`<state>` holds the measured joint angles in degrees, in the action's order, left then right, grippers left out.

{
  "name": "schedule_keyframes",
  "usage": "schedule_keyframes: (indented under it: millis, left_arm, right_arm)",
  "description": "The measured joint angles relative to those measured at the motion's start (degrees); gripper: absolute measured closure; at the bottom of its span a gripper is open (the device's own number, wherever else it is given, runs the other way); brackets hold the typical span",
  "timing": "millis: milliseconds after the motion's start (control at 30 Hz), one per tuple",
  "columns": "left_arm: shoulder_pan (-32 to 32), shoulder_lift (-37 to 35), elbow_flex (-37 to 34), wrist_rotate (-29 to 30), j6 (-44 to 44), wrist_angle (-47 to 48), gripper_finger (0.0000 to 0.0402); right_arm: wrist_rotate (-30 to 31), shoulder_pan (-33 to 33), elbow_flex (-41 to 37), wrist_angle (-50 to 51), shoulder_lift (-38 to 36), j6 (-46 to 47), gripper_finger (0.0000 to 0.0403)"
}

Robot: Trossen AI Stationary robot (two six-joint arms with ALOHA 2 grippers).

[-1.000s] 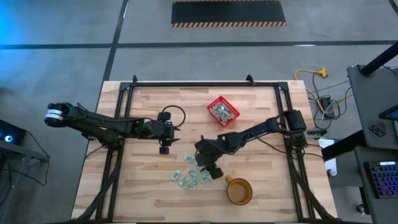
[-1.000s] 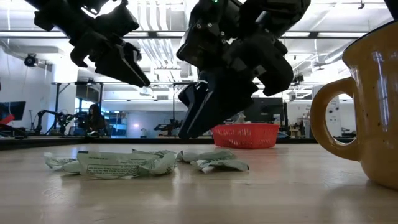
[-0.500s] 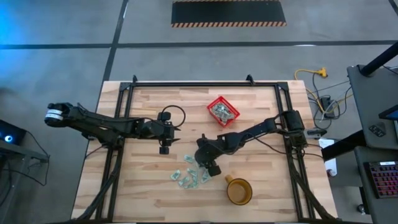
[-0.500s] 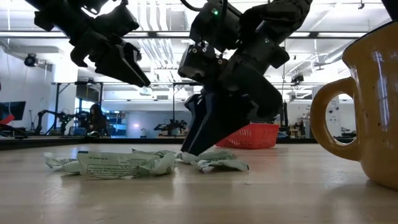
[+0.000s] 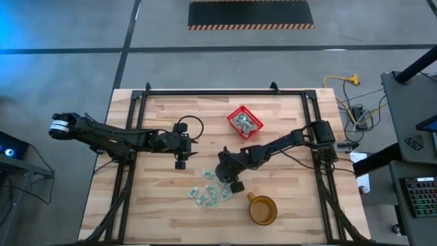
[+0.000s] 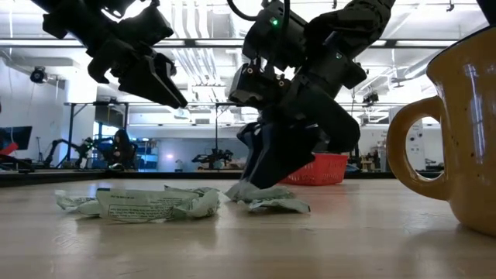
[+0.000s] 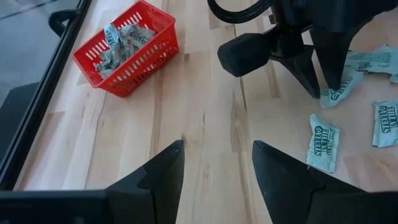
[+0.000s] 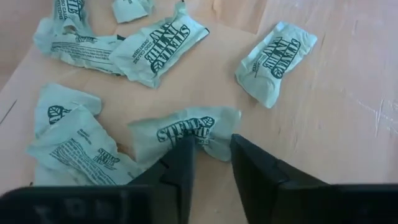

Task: Pick and place Stevia / Truvia into bins
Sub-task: Put the stevia packet into the red basket

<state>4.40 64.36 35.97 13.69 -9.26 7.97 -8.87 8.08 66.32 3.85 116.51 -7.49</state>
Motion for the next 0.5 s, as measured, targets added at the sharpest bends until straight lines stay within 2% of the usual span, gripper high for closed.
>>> schedule_keyframes:
  millis: [267, 500]
  left_arm:
    - [0.0, 0.0, 0.0, 0.0, 0.0, 0.0, 0.0228]
    - [0.0, 0.0, 0.0, 0.0, 0.0, 0.0, 0.0228]
  right_arm:
    - [0.0, 0.0, 0.0, 0.0, 0.0, -1.4, 0.0388]
    - [1.6, 0.1, 0.9, 0.6, -0.1, -3.4, 0.0394]
